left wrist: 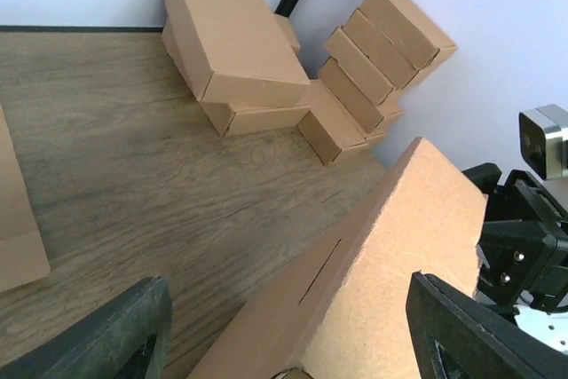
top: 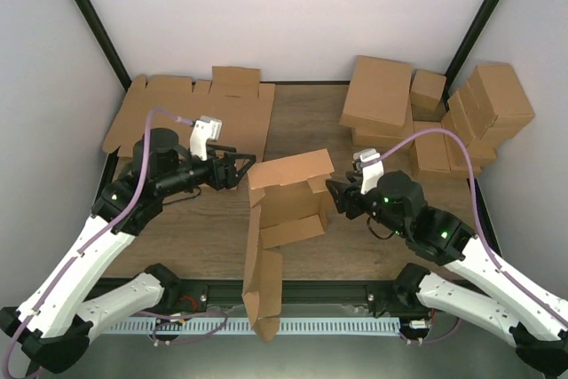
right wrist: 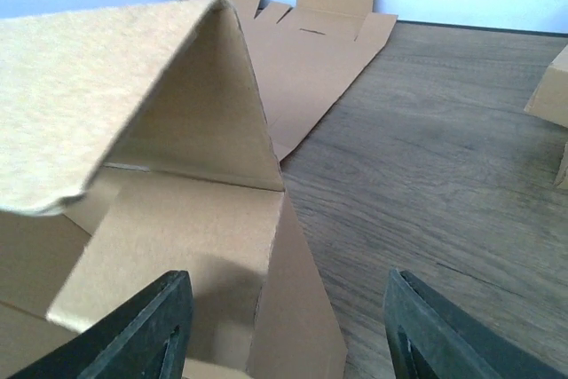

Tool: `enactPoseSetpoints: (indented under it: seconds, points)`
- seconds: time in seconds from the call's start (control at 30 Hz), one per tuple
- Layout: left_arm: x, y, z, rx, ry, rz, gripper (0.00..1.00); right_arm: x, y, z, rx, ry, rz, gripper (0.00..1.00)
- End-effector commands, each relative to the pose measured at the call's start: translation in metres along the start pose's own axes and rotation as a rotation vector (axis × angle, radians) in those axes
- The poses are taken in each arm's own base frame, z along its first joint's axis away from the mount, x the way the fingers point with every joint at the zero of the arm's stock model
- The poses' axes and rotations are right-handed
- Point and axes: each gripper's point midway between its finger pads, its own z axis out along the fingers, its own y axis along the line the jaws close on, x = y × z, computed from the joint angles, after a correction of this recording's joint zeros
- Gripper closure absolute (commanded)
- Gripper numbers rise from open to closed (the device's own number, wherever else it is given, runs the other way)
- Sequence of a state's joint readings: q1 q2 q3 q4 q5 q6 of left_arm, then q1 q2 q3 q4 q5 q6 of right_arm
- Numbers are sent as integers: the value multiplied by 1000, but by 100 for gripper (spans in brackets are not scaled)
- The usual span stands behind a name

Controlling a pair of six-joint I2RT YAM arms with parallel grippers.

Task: Fold the paper box

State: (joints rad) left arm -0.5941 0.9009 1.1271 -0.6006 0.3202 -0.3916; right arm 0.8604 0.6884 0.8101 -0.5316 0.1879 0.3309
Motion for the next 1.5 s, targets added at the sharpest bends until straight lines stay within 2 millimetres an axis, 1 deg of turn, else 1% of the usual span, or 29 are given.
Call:
enactPoseSetpoints:
  seconds: [0.0,0.13,0.23,0.3,0.37,0.4,0.47,0.53,0.63,0.73,0.83,0.97,1.07,1.17,1.23,1.3,1.47]
  points:
    - [-20,-17,-9,57,-65,63,25,-31,3,-25,-5,-65,-11,38]
    - [-19,-18,-13,58,-65,58,25,-55,9,-42,-25,-113,-62,38]
    - [-18,-19,-18,58,-63,55,25,-79,14,-56,-32,-164,-132,39]
    - [-16,-20,-21,57,-62,55,25,-94,18,-61,-31,-183,-182,39]
    - [-13,-19,-22,54,-52,53,25,-110,26,-66,-50,-193,-236,39]
    - [-11,-18,-21,51,-47,53,25,-121,34,-70,-75,-206,-262,39]
    - [-8,-17,-21,52,-36,42,25,-129,50,-60,-130,-181,-331,38]
    - [-7,-19,-21,67,-31,29,25,-132,66,-47,-184,-141,-402,37]
    - [-3,-21,-24,74,-24,3,25,-126,87,-22,-276,-46,-490,35]
    - [5,-18,-28,53,11,-20,25,-110,104,1,-363,78,-564,32]
    - [16,-15,-30,34,63,-56,24,-100,104,23,-362,158,-605,34]
    - [28,-18,-33,48,106,-107,24,-85,110,39,-408,206,-639,34]
    - [32,-21,-36,66,113,-135,21,-66,118,45,-484,270,-647,34]
    - [37,-28,-35,116,139,-164,21,-53,117,50,-500,321,-647,35]
    - [41,-28,-32,127,150,-175,21,-52,115,49,-492,313,-653,34]
    - [47,-24,-27,121,159,-181,21,-51,113,46,-486,297,-663,34]
    - [53,-19,-12,129,179,-200,22,-57,118,28,-526,251,-663,34]
